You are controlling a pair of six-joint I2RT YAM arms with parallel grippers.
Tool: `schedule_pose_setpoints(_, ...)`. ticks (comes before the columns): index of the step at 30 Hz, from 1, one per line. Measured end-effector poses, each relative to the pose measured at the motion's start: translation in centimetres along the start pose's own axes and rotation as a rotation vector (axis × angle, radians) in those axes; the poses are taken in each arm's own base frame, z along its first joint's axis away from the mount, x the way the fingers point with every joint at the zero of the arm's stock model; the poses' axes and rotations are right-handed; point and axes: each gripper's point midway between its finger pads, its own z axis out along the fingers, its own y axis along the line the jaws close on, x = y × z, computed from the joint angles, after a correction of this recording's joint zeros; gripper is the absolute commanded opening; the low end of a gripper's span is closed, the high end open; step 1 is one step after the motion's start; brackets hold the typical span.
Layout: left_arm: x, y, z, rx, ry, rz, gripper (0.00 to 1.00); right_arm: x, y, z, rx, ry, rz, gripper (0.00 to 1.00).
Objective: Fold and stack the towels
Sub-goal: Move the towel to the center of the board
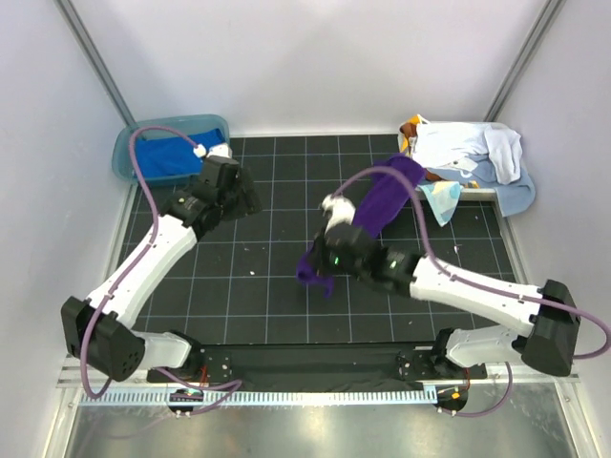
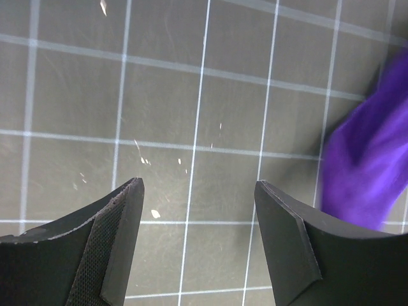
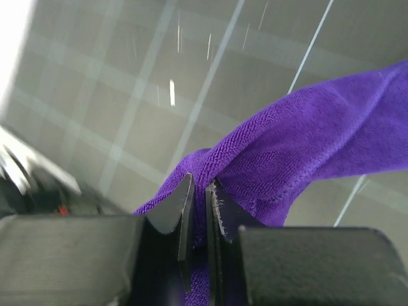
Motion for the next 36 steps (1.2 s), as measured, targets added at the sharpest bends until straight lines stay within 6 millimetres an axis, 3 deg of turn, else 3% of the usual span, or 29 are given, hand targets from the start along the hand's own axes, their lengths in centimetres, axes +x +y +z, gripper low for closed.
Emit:
schedule_pose_setpoints(4, 3.2, 0.1, 2.2, 0.010, 0.091, -0.004, 0.73, 8.9, 1.5, -0.6, -0.031, 0.143, -0.091, 0.01)
schedule_pose_setpoints(13, 8.1, -2.4, 5.7, 0.082, 0.230, 0.045, 0.72, 19.2, 8.1, -5.0, -0.166, 0.263, -0.276, 0.04)
schedule_pose_setpoints(14, 8.8, -2.8, 6.1, 0.088, 0.249, 0.058, 0.72, 20.2, 8.6, -5.6, -0.190, 0.288, -0.277, 0.07)
schedule_pose_setpoints(16, 10.2, -3.4, 6.9, 0.092, 0.284, 0.085, 0.72, 21.0, 8.9, -6.1, -0.213, 0.310, -0.254, 0.25)
schedule_pose_setpoints(18, 11.4, -3.8, 7.8, 0.090, 0.314, 0.106, 0.72, 21.4, 7.6, -6.0, -0.185, 0.312, -0.229, 0.51)
schedule_pose_setpoints(21, 12.7, -4.3, 8.9, 0.092, 0.347, 0.123, 0.72, 20.8, 4.3, -5.9, -0.070, 0.286, -0.241, 0.68)
schedule_pose_setpoints(22, 13.0, -4.4, 9.3, 0.093, 0.358, 0.124, 0.72, 20.0, 3.3, -5.7, -0.019, 0.261, -0.244, 0.68)
schedule_pose_setpoints(24, 13.2, -4.8, 10.1, 0.098, 0.370, 0.125, 0.71, 18.0, 1.7, -5.5, 0.068, 0.218, -0.246, 0.63)
schedule_pose_setpoints(26, 13.1, -5.9, 11.1, 0.119, 0.372, 0.130, 0.70, 14.4, -0.1, -4.4, 0.158, 0.158, -0.186, 0.58)
schedule_pose_setpoints(31, 12.5, -9.3, 13.1, 0.200, 0.369, 0.142, 0.68, 5.3, -8.7, -2.2, 0.412, 0.003, 0.011, 0.51)
schedule_pose_setpoints(33, 12.5, -10.5, 13.9, 0.225, 0.369, 0.143, 0.66, 3.9, -11.5, -1.6, 0.497, -0.011, 0.025, 0.49)
schedule_pose_setpoints(36, 12.5, -11.5, 15.0, 0.248, 0.376, 0.141, 0.63, 3.2, -14.1, -0.1, 0.568, 0.022, 0.004, 0.43)
